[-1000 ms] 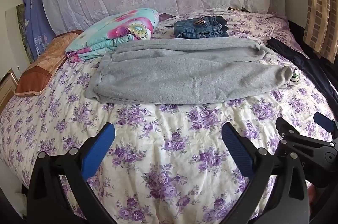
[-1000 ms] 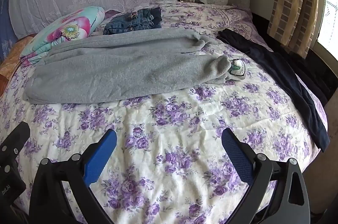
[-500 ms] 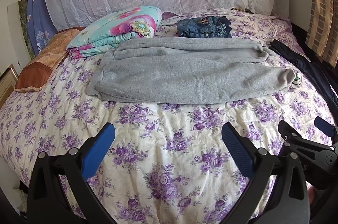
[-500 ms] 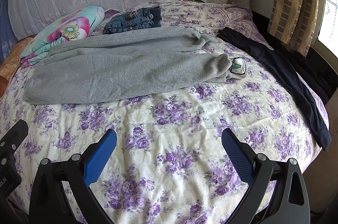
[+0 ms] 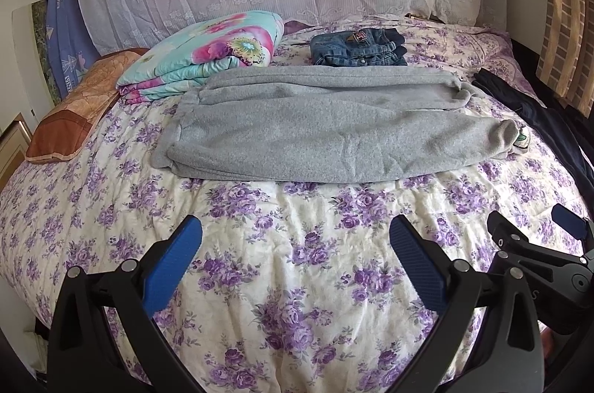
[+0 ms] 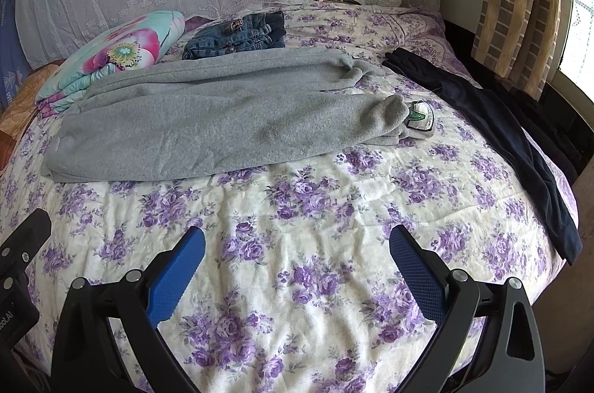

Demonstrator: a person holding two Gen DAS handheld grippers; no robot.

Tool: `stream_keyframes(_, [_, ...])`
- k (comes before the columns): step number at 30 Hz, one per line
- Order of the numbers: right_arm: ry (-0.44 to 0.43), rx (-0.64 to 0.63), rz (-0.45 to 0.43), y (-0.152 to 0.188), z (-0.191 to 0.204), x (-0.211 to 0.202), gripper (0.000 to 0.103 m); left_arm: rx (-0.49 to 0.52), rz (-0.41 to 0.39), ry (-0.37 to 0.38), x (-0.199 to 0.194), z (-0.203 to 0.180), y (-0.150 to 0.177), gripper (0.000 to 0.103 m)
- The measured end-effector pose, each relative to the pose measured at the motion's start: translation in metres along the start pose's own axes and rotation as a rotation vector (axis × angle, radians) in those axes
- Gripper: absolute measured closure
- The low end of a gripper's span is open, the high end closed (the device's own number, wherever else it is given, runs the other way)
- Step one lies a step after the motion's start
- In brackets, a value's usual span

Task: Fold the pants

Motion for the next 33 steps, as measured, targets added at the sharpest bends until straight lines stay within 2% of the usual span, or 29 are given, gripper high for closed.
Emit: stream_keyframes(33, [-0.004,-0.002,0.008,0.002,0.0053,0.0029,0.003,-0.005,0.02,0.004,0.0072,0.0004,0.0044,0.005])
Point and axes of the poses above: each gripper's, at about its wrist camera, not at the fingertips, and x roughly the way its jaws point, z to its left, y to its underside, the point moved 5 cm from there along x, roughly the way its jaws point, and after that the axes turned 1 degree about -y, right-handed, at the moved point
